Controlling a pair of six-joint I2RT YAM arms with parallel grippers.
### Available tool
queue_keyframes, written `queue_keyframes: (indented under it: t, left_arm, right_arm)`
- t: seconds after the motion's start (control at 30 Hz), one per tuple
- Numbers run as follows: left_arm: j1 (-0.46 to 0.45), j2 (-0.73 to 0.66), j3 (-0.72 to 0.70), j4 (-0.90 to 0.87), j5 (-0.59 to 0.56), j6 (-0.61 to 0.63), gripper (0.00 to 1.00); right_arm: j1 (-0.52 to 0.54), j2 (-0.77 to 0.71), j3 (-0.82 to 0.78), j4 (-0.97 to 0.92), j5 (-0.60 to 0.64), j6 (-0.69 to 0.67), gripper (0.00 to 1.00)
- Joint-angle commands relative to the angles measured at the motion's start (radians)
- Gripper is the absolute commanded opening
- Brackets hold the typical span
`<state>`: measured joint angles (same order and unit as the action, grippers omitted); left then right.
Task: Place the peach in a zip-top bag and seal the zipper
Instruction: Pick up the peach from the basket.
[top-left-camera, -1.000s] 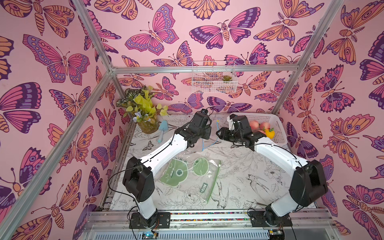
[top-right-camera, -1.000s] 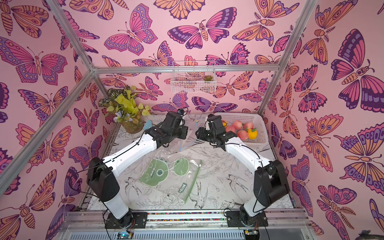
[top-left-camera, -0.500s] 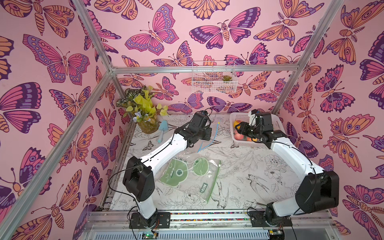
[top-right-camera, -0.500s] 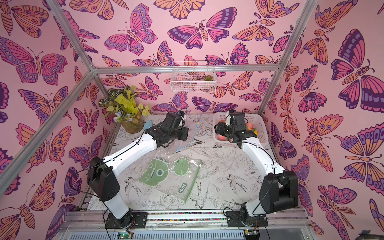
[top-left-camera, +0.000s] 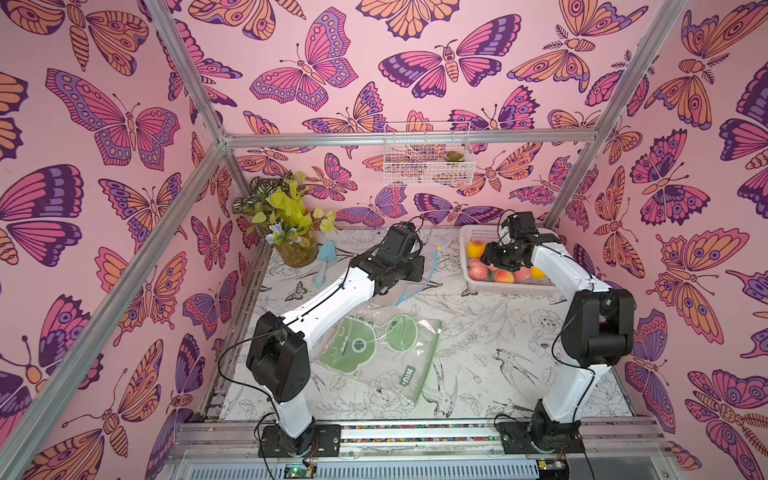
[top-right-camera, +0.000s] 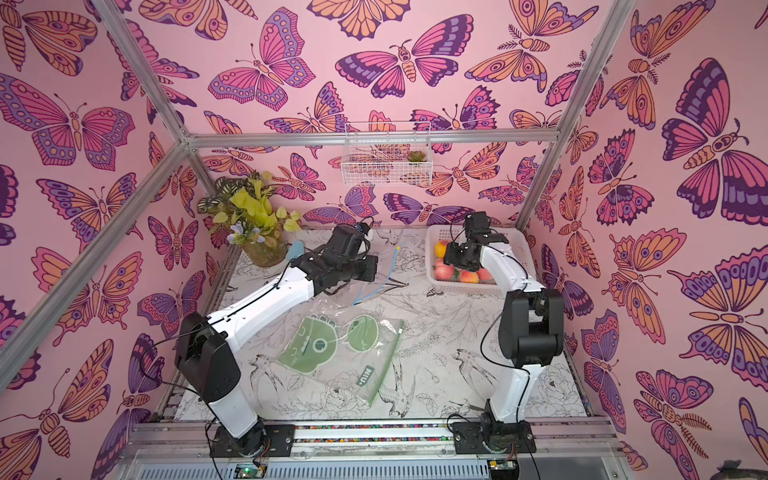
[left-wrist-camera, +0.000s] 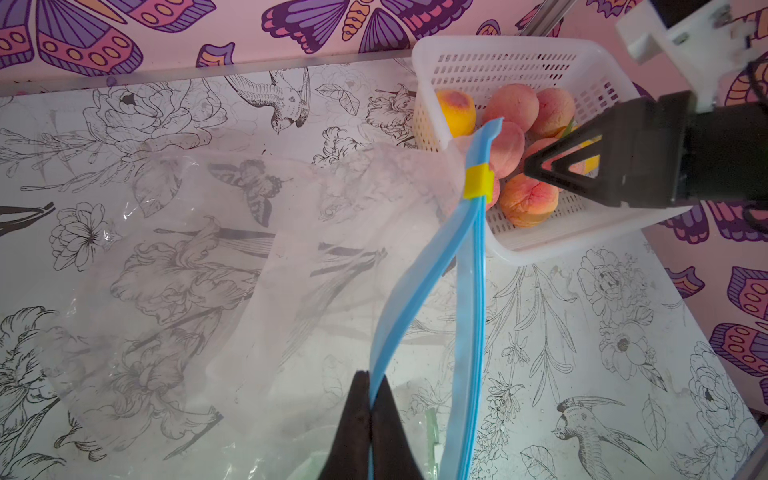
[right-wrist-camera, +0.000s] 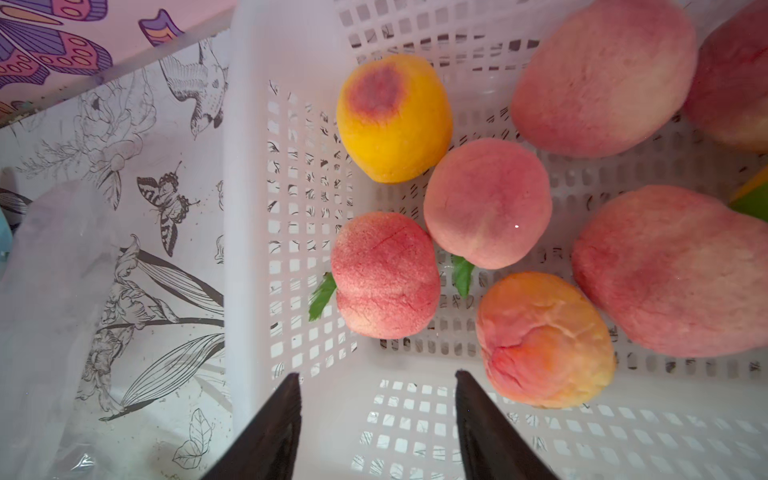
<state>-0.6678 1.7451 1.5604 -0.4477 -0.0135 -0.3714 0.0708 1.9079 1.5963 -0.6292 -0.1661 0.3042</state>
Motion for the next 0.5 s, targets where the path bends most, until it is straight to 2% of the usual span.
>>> queue_keyframes:
  t: [0.0,0.1,0.2,0.47]
  left_arm:
    - [0.006,0.006,-0.012,-0.019,0.020,-0.012,0.00]
    - [0.006,0.002,-0.013,-0.019,0.022,-0.014,0.00]
    - [0.005,0.000,-0.011,-0.019,0.020,-0.013,0.00]
    - [0.006,-0.001,-0.011,-0.018,0.023,-0.014,0.00]
  right_arm:
    - [-0.005,0.055,0.078,-0.099,-0.009,-0.026,0.68]
    - [-0.005,0.106,0.123,-0.119,-0.006,-0.017,0.77]
    - [-0.005,0.156,0.169,-0.149,0.003,-0.010,0.80]
    - [-0.005,0.260,0.251,-0.164,-0.042,0.009,0.82]
